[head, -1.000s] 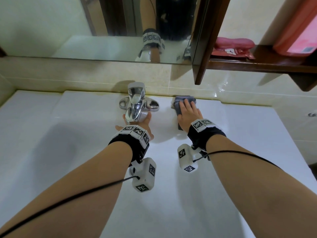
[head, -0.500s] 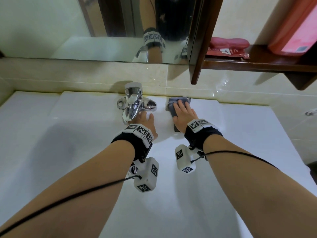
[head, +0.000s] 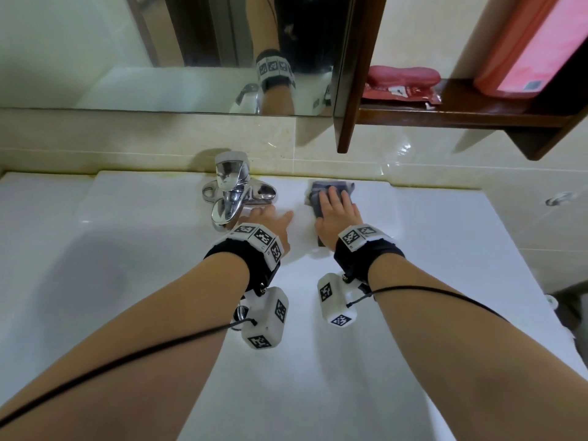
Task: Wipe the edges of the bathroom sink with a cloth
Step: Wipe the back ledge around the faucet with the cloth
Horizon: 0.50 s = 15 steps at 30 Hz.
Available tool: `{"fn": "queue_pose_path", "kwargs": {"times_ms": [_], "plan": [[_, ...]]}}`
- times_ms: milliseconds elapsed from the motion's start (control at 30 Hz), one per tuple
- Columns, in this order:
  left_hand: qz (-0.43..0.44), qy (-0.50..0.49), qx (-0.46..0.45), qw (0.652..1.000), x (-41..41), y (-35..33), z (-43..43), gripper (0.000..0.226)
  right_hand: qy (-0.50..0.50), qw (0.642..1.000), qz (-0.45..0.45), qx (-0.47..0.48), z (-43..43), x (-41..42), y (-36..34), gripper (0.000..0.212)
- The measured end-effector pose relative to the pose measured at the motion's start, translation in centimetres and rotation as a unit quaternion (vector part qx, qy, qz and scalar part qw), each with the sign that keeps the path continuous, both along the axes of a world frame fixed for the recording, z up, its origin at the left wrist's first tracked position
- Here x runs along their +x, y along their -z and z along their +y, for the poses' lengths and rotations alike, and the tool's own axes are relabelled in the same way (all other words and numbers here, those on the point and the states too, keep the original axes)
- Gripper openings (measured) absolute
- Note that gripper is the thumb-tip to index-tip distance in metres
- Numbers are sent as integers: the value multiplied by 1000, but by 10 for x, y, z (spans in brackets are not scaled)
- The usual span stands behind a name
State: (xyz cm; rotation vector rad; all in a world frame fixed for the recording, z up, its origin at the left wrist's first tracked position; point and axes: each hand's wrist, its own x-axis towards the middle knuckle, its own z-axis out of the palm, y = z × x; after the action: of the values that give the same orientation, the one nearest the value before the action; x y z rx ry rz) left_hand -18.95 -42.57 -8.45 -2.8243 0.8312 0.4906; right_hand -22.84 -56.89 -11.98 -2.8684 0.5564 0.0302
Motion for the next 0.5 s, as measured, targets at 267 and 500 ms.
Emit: {"fn": "queue_pose_path", "kwargs": {"times_ms": [267, 500], "plan": [[14, 14, 67, 998, -7, -7, -11, 75, 62, 998, 21, 16, -54, -25, -2, 58], [42, 1, 91, 995, -8, -7, -22, 81, 78, 996, 34, 30, -46, -18, -4, 63]]}}
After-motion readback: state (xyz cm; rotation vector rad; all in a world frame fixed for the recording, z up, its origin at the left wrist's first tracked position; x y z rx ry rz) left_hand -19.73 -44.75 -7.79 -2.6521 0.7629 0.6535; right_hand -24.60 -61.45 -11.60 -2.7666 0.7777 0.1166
